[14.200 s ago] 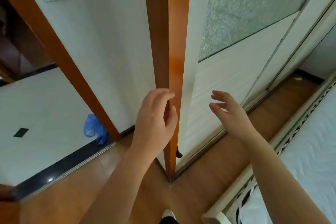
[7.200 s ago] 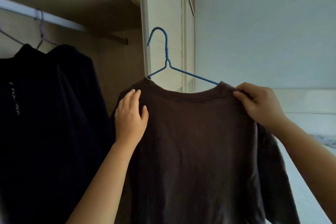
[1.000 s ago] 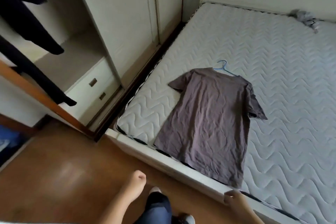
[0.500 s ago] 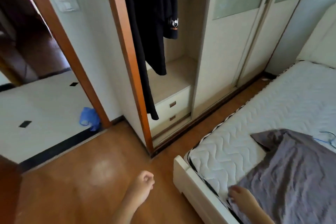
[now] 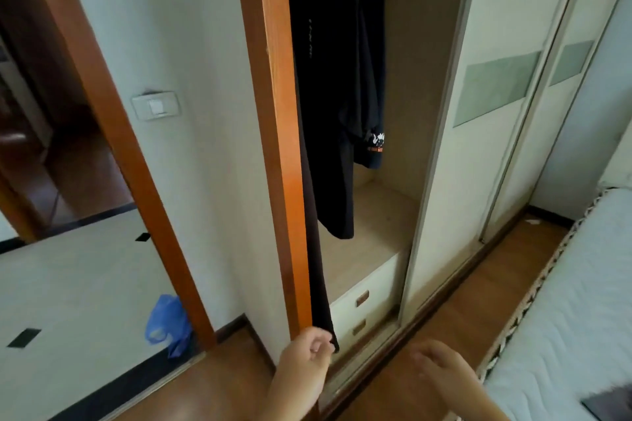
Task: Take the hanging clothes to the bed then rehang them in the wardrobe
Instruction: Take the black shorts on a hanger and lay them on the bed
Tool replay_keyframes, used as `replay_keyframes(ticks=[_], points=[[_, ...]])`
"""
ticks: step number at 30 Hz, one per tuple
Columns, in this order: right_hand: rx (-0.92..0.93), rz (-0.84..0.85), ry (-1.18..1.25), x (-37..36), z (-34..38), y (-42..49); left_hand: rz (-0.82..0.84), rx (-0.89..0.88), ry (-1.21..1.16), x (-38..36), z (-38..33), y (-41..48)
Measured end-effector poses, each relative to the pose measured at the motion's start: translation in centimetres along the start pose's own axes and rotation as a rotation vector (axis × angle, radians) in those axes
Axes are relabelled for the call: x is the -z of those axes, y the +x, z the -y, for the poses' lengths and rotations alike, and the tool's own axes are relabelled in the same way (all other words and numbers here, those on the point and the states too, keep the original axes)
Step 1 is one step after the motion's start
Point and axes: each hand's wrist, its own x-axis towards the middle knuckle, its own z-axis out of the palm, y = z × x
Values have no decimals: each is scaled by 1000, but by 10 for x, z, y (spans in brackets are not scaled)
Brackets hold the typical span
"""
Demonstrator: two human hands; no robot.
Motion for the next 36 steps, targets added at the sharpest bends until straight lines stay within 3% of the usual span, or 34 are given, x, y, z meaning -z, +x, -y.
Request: replay_keyframes(ticks=[12,21,28,36], points=[[563,-238,86,121,234,167,-393,-602,-70,42,-211,212],[767,-422,-15,161,331,217,-716,-893,-203,85,-309,304],[874,-441,-67,177,384,265,-921,-957,-191,92,-337,353],[1052,-411,59,194,466,343,-1127,-888,4,118,-364,404]])
